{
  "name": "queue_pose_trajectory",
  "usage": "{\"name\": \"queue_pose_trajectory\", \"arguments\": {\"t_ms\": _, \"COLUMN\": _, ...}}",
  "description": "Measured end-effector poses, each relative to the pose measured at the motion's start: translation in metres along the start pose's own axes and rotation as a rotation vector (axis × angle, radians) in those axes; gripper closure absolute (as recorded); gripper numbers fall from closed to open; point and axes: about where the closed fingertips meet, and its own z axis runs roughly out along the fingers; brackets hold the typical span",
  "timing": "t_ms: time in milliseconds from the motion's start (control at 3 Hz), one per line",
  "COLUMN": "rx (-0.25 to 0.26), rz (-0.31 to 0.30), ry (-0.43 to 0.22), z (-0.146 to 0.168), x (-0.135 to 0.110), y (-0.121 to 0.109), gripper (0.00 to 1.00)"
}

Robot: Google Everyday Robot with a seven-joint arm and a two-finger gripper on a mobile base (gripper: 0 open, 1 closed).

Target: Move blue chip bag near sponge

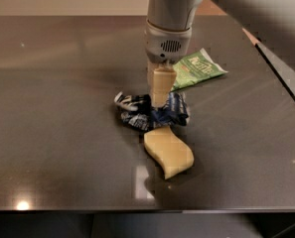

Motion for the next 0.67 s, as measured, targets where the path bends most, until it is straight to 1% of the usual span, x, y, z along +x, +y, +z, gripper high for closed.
{"name": "queue_pose_trajectory", "arguments": {"t_ms": 333, "rx": 0.029, "rz": -0.001, "ry": -0.017, "z": 0.0, "x": -0.005, "y": -0.0073, "gripper": 0.0}}
{"name": "queue_pose_trajectory", "arguments": {"t_ms": 667, "rx": 0.05, "rz": -0.002, "ry": -0.029, "z": 0.0, "x": -0.0086, "y": -0.0122, "gripper": 0.0}}
